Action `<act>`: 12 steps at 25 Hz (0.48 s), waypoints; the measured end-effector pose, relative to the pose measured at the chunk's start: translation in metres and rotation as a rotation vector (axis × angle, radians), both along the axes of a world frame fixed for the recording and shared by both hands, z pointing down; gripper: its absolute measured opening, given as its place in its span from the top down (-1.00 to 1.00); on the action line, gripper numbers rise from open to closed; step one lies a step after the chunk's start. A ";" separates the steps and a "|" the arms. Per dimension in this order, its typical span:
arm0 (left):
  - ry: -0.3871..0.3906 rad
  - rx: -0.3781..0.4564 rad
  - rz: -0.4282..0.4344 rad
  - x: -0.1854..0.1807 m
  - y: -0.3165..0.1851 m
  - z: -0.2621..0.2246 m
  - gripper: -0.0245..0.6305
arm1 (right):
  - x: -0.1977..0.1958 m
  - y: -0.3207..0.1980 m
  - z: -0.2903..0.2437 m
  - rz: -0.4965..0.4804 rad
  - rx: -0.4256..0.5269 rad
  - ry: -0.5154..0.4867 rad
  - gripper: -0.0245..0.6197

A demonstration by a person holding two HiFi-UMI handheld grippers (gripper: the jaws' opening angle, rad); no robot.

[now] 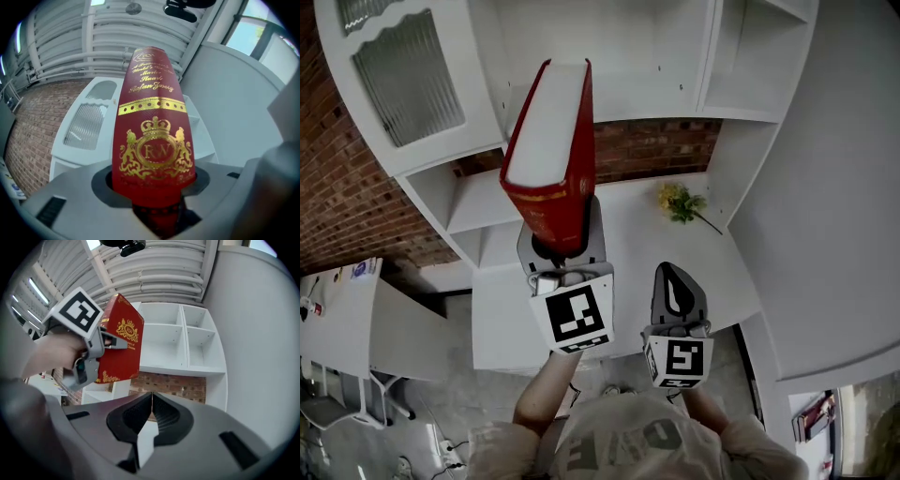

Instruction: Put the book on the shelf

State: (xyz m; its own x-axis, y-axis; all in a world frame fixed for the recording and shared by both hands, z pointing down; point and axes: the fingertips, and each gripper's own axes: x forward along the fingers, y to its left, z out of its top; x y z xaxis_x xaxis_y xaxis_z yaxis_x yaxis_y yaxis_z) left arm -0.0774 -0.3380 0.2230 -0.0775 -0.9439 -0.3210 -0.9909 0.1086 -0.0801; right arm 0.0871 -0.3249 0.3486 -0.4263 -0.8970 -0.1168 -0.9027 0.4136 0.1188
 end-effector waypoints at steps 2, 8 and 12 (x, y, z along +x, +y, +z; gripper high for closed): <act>-0.017 0.042 -0.001 -0.001 -0.012 -0.034 0.17 | 0.003 0.001 -0.008 0.003 0.013 -0.009 0.87; 0.023 0.038 -0.025 -0.010 -0.061 -0.110 0.17 | 0.012 0.009 -0.023 0.011 0.036 -0.074 0.87; 0.013 -0.029 -0.040 -0.013 -0.095 -0.129 0.17 | 0.022 0.017 -0.019 0.028 0.021 -0.107 0.87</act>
